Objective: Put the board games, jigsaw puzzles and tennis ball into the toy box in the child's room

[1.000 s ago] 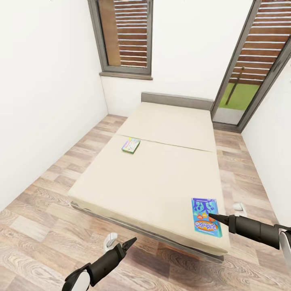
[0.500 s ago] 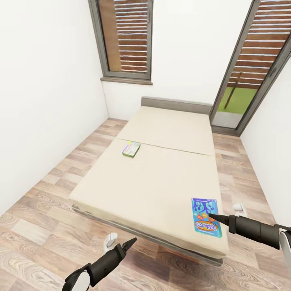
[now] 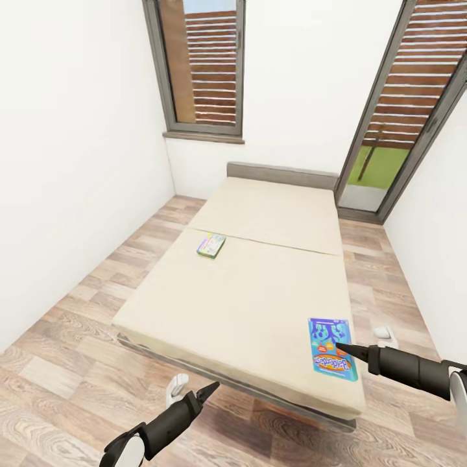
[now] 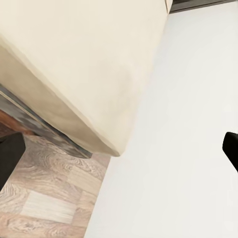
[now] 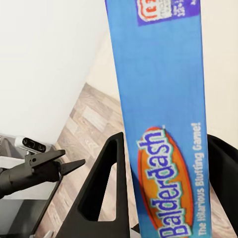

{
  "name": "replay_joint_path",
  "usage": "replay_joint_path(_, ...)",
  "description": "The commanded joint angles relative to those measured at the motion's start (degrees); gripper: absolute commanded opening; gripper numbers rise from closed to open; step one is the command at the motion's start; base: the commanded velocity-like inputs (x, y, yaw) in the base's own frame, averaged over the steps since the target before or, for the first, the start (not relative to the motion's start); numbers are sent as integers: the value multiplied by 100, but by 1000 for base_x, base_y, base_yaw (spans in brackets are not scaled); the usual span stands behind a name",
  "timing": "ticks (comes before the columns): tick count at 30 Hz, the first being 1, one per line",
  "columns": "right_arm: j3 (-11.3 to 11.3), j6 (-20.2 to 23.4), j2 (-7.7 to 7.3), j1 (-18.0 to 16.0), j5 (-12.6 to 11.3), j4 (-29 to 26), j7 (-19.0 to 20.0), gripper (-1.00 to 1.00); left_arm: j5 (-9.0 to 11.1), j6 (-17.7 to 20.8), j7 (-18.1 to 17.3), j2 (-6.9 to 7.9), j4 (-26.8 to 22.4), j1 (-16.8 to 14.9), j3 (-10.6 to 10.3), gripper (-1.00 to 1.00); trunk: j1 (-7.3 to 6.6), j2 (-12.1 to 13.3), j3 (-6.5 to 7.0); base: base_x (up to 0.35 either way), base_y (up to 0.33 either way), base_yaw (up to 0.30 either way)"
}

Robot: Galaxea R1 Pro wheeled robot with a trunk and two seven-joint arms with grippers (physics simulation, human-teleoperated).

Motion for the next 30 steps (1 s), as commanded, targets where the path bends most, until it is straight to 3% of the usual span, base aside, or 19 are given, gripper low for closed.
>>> replay_joint_path(1,-3,49,-1,-3,-28,0,-10,-100,50,49,5,-1,-2,-2,5,100,-22,38,20,0,0,10)
replay_joint_path(5,-32,49,-14,61,28,11,-19,-100,58,49,3,4,-2,4,8,100,-110,198,105,0,0,6)
replay_joint_path(10,-106,49,-34,237,292,22,-31,-100,71,49,-2,8,-2,30,15,100,-220,399,201,0,0,2)
replay_joint_path(13,-391,-104,-40,320,406,21,-37,-100,79,49,-4,8,-2,45,18,100,-286,519,256,0,0,0)
replay_joint_path(14,-391,-104,-40,320,406,21,-37,-100,79,49,-4,8,-2,45,18,100,-308,559,275,0,0,0)
replay_joint_path(17,-835,-310,-21,367,471,21,-21,-100,86,49,-5,8,-2,52,20,100,-373,680,329,0,0,0)
replay_joint_path(18,-835,-310,-21,367,471,21,-21,-100,86,49,-5,8,-2,52,20,100,-395,720,348,0,0,0)
replay_joint_path(21,-1134,-429,-38,396,507,25,3,-100,88,49,-10,11,-2,57,21,100,-461,840,402,0,0,0)
replay_joint_path(30,-1408,-527,-84,418,527,27,11,-100,85,49,-4,15,-2,94,33,100,-659,1201,564,0,0,0)
